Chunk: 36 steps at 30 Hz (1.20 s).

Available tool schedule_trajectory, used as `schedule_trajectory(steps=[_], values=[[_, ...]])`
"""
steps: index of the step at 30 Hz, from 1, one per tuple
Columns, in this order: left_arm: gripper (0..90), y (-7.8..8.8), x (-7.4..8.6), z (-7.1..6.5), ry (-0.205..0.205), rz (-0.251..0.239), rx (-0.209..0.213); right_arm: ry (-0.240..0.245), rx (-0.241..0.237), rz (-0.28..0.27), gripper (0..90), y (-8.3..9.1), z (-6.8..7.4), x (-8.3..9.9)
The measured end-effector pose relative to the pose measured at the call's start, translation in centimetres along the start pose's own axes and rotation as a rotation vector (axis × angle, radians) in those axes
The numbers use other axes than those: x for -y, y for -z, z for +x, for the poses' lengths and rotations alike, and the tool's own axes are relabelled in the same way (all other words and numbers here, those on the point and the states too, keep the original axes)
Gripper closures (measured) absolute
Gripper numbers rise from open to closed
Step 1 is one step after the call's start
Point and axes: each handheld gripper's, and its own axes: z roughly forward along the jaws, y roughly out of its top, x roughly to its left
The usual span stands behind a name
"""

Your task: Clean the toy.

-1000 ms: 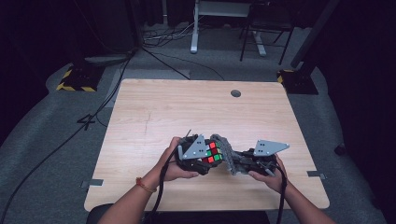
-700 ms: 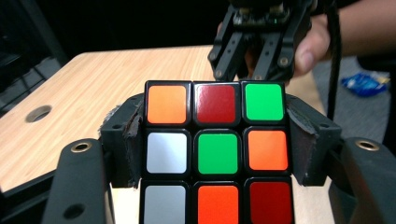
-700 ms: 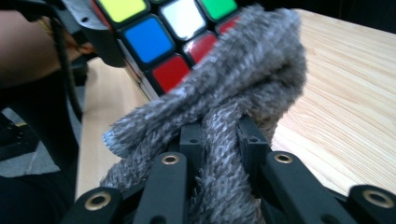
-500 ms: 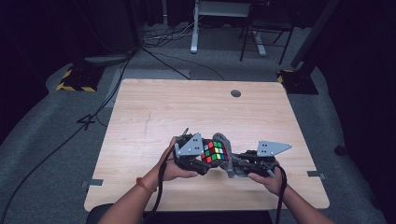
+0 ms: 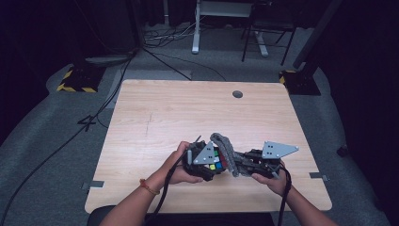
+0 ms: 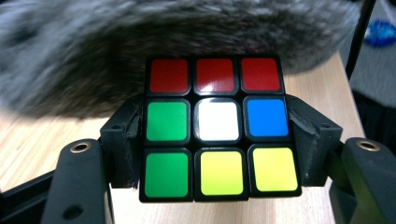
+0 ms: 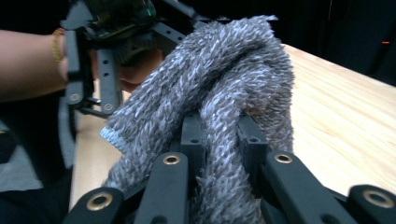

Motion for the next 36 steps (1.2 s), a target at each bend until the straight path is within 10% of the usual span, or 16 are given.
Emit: schedule_trajectory(steps=[9, 15, 24, 36], values=[[33.2, 1.2, -0.1, 0.7, 0.048, -0.075, -0.003, 0.001, 0.074, 0.095, 77.2, -0.3, -0.4, 0.4], [33.1, 1.8, 0.0, 0.8, 0.055, -0.109, -0.001, 0.007, 0.024, 0.232, 77.0, -1.1, -0.7, 1.1], [33.1, 0.6, 0.2, 0.4, 0.051, -0.079, 0.037, 0.026, 0.042, 0.125, 77.1, 0.0, 0.0, 0.1], [33.1, 1.2, -0.3, 0.1, 0.043, -0.123, 0.034, 0.027, 0.084, 0.236, 77.2, -1.5, -0.5, 1.6]])
